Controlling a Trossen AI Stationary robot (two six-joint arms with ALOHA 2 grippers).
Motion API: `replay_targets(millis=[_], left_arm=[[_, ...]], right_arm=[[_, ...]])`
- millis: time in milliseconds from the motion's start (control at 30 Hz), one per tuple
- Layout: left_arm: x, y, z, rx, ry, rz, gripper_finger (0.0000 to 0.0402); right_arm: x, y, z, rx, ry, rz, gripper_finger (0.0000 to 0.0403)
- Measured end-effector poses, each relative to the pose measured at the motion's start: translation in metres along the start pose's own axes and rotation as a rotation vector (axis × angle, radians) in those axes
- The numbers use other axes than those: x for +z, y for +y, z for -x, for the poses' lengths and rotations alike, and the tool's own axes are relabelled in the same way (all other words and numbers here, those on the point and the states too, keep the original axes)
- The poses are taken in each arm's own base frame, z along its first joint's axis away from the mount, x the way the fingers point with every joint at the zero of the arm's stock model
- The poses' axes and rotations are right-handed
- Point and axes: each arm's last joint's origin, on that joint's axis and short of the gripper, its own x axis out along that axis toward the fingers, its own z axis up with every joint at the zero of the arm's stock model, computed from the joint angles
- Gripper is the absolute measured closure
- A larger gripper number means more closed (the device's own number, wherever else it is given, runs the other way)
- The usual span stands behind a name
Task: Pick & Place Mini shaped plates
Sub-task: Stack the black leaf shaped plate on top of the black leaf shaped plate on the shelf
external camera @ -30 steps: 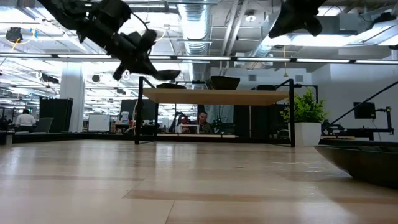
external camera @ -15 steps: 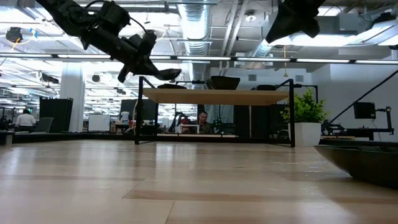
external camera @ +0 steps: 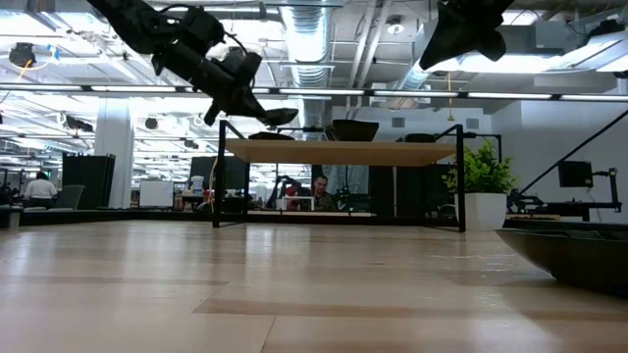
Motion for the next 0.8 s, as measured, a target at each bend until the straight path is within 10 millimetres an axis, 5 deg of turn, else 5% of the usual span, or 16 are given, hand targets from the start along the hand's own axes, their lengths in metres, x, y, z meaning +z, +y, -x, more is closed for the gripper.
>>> replay_targets(millis=[800], left_arm=[[-0.0069, 0.0088, -0.0010, 0.044, 0.073, -0.037, 0.0389]], right_arm=[[0.0000, 0.0000, 0.0000, 0.000, 0.000, -0.006, 0.0403]])
